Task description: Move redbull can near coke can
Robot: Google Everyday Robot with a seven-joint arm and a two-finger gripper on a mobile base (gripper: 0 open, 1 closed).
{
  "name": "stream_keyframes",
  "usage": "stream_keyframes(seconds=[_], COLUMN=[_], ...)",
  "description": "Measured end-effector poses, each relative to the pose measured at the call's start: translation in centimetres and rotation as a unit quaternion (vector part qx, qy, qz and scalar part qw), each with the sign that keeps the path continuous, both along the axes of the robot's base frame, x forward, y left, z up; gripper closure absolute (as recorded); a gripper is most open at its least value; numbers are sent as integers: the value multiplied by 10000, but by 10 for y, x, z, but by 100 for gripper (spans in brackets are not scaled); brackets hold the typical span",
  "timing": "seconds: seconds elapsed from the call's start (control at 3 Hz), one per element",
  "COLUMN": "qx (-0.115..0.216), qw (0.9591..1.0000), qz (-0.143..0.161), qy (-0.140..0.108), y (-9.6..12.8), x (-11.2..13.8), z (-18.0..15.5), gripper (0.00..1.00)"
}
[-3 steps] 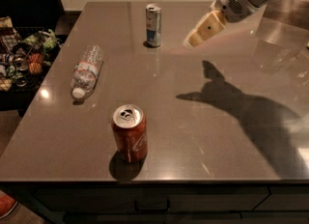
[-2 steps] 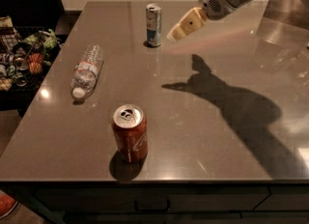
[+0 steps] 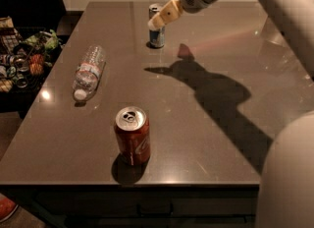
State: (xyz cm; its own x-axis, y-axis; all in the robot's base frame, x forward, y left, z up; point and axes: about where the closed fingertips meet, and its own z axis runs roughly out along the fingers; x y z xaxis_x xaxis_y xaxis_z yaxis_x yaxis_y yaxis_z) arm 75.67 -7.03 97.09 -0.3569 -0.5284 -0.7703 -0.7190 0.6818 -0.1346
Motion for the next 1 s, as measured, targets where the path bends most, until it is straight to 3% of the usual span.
stream_keyframes(seconds=[0.67, 1.0], qx=[112, 120], qw=[9997, 9997], qz=[-198, -177], qy=[48, 105], y=[30, 35], x=[59, 68], z=[-30, -39], gripper=[3, 26])
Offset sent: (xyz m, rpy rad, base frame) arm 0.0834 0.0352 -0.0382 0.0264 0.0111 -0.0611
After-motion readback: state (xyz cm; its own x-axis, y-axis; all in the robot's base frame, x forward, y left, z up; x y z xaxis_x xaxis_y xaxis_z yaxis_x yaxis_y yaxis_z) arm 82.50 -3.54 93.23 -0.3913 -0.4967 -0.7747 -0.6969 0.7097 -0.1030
